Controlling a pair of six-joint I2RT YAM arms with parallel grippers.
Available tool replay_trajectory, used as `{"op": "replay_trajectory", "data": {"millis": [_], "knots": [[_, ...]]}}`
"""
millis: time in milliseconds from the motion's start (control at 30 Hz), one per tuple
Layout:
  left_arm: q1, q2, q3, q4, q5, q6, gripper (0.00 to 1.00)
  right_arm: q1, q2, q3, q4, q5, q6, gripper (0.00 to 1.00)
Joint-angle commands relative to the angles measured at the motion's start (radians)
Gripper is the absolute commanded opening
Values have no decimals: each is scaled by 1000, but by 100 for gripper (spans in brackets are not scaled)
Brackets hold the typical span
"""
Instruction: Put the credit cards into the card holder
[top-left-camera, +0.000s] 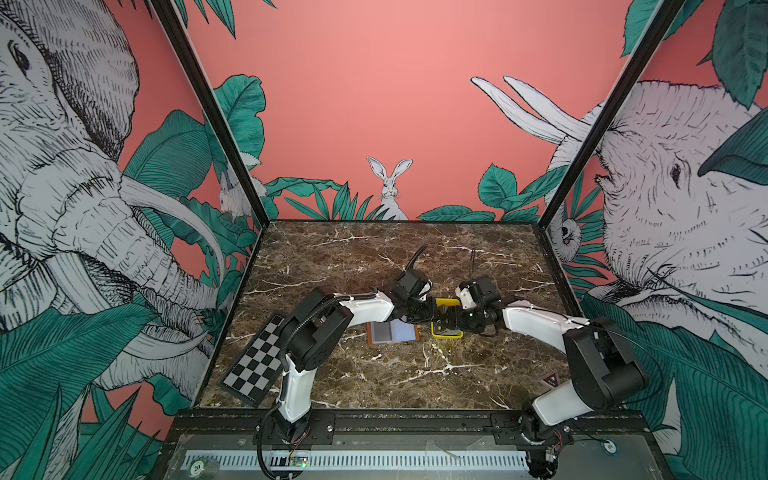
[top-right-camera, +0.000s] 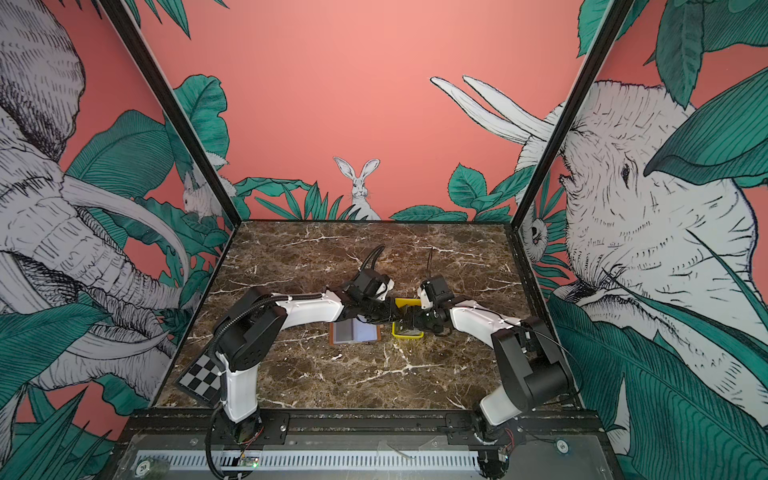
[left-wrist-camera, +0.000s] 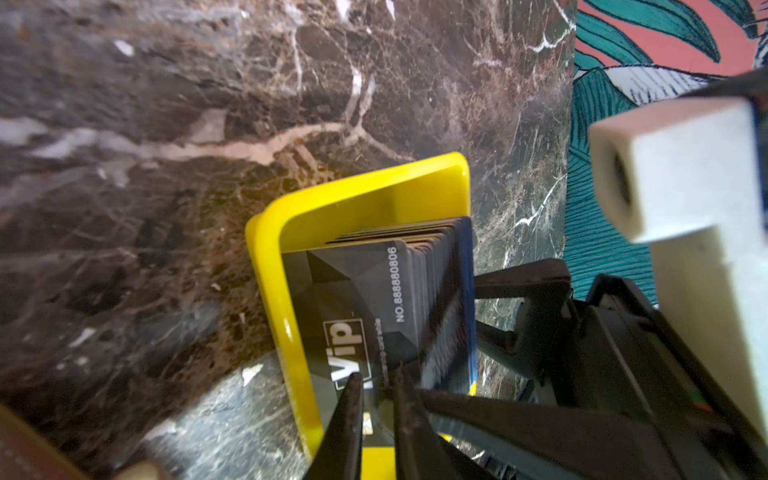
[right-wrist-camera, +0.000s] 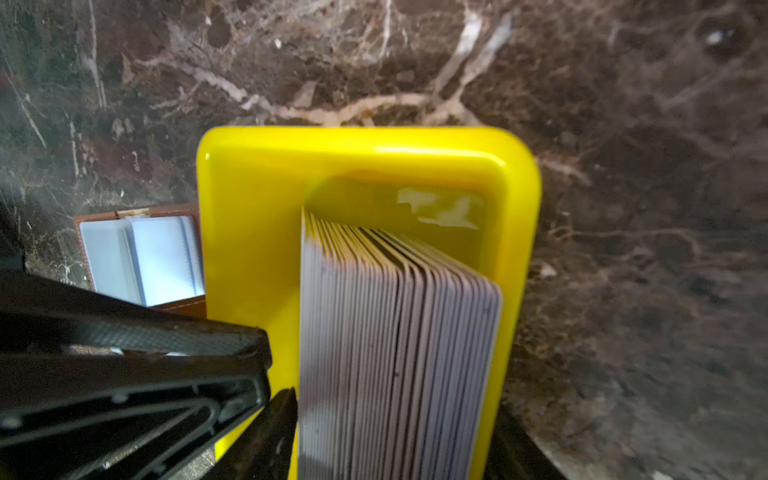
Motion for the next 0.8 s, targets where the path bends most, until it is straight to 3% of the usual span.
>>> {"op": "replay_trajectory", "data": {"millis": [0,767], "knots": [[-6,-11,-13,14,4,-7,17,4,-36,3,-7,40,14,65],[-6,15,-11,12,16,-6,15,-1,-105,21,-106,106,-21,65]]}}
